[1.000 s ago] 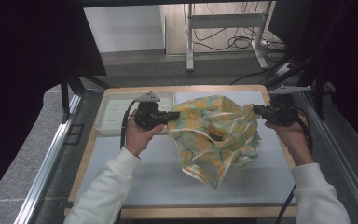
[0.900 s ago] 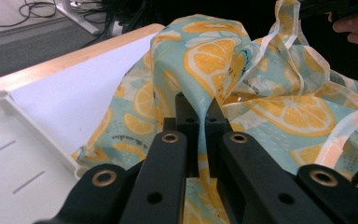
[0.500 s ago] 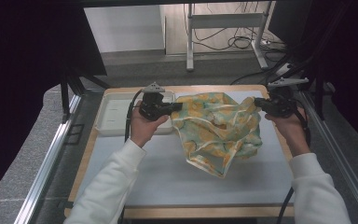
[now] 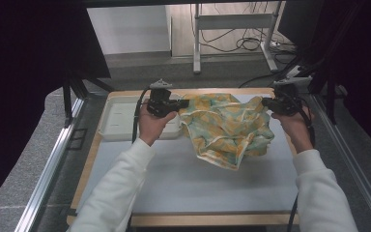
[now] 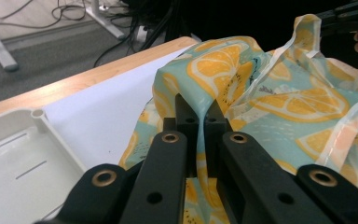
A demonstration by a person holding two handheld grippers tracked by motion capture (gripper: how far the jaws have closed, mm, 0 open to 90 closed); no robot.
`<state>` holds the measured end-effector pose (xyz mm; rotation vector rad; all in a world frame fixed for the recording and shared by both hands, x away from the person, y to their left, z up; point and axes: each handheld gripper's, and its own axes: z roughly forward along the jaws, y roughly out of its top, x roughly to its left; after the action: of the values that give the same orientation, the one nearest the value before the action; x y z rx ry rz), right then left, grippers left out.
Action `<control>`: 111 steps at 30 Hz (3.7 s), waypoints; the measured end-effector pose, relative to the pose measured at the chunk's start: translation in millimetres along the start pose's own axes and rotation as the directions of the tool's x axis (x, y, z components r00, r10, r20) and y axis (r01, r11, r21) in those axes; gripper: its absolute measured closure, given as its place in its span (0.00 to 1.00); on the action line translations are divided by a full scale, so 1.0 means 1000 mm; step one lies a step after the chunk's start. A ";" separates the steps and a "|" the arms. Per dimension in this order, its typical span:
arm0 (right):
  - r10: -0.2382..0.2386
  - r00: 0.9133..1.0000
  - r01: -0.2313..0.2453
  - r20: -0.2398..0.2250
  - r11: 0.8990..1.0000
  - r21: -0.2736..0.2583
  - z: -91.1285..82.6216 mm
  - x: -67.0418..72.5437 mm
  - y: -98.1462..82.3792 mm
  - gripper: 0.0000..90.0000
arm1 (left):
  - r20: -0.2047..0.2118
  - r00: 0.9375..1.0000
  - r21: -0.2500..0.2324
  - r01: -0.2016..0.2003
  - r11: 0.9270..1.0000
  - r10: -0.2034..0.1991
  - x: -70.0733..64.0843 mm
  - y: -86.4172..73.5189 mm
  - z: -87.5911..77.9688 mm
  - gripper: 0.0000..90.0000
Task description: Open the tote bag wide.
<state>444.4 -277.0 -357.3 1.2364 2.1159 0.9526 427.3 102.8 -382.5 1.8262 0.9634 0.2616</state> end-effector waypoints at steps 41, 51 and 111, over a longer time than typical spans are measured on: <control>0.058 0.998 -0.049 -0.020 0.949 0.311 0.109 -0.006 -0.072 0.97 | -0.030 0.999 0.237 -0.006 0.972 0.013 -0.001 -0.036 0.066 1.00; 0.059 0.998 -0.042 -0.038 0.935 0.351 0.116 -0.002 -0.083 0.97 | -0.027 0.999 0.316 -0.011 0.949 0.021 -0.005 -0.042 0.080 0.99; 0.038 0.998 -0.027 -0.051 0.979 0.204 0.032 -0.007 -0.077 0.53 | 0.142 0.960 0.253 -0.272 0.929 0.242 -0.055 -0.051 0.054 0.89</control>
<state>429.6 -298.9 -436.7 1.3606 2.2888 0.8079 396.7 35.9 -438.4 2.1989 0.7074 0.1953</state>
